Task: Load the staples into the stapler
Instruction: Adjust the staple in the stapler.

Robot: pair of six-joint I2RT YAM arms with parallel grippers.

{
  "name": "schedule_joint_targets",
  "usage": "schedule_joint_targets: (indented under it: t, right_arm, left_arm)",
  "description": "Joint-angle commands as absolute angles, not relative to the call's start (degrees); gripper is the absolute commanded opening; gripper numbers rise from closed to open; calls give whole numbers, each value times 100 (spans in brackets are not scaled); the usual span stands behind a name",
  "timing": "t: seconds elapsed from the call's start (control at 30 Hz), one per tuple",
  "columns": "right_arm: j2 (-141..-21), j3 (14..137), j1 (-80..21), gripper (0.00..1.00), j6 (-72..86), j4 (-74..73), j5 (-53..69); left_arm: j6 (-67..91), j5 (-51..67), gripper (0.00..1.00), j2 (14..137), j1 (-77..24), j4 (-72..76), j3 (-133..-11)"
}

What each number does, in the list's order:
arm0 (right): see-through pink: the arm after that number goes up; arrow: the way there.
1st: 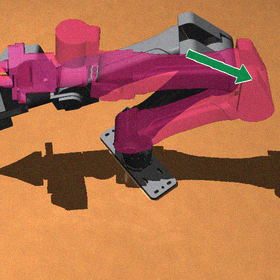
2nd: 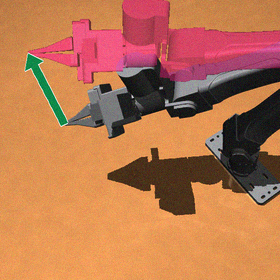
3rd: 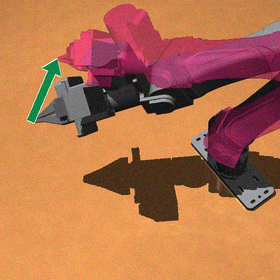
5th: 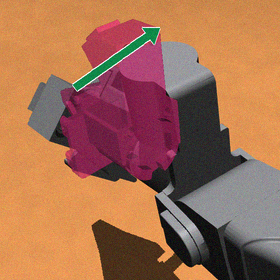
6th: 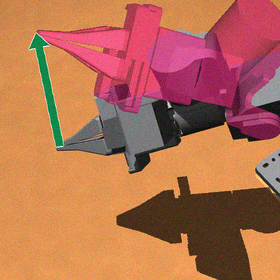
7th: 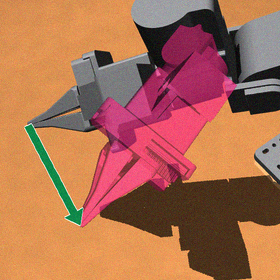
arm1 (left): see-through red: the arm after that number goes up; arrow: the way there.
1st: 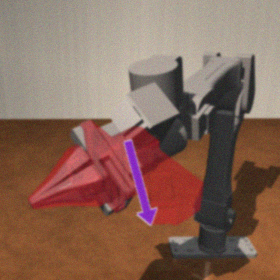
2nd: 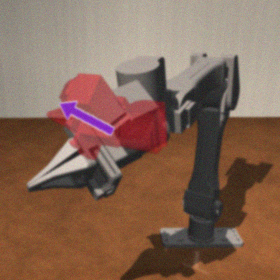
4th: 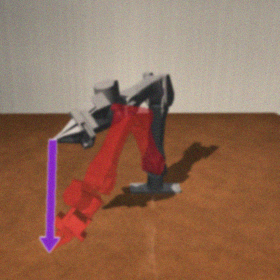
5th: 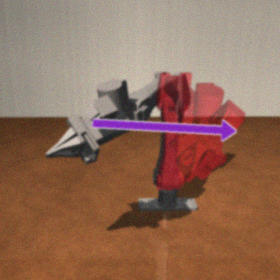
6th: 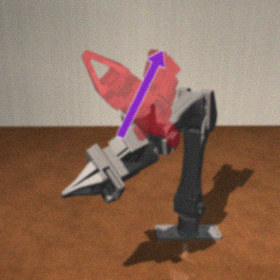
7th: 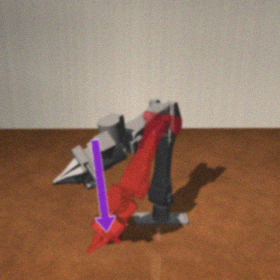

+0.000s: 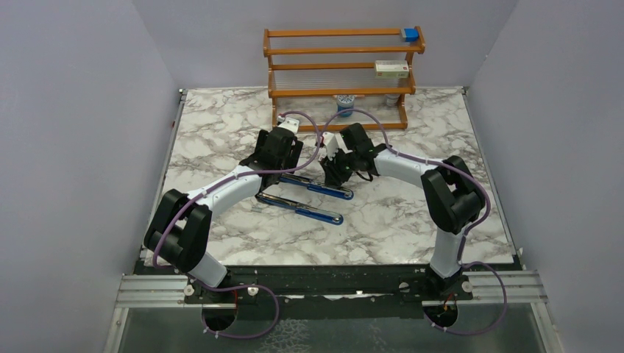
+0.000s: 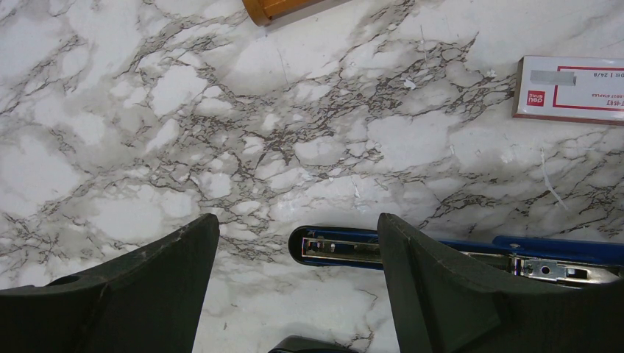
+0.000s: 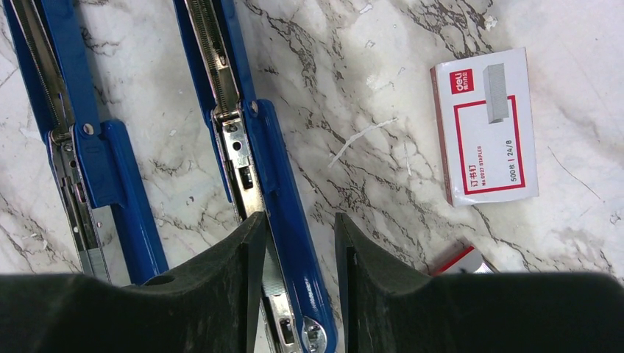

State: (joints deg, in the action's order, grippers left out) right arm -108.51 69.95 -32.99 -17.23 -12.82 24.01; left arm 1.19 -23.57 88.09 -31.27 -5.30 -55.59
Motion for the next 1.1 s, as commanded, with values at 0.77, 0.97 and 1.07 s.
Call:
schedule_joint_targets:
  t: [0.77, 0.97, 1.07]
  right_arm:
    - [-10082, 6433, -3271, 41, -1688, -1903, 1389]
    - [-9840, 6299, -3252, 41, -1644, -1923, 1258]
    - [-9604, 6240, -3239, 41, -1578, -1730, 1180]
  left_arm:
    - [102, -2433, 82, 8710, -3155, -457, -5697]
    - [97, -2422, 82, 8706, -3155, -471, -5711]
    - [113, -2421, 82, 8698, -3155, -472, -5710]
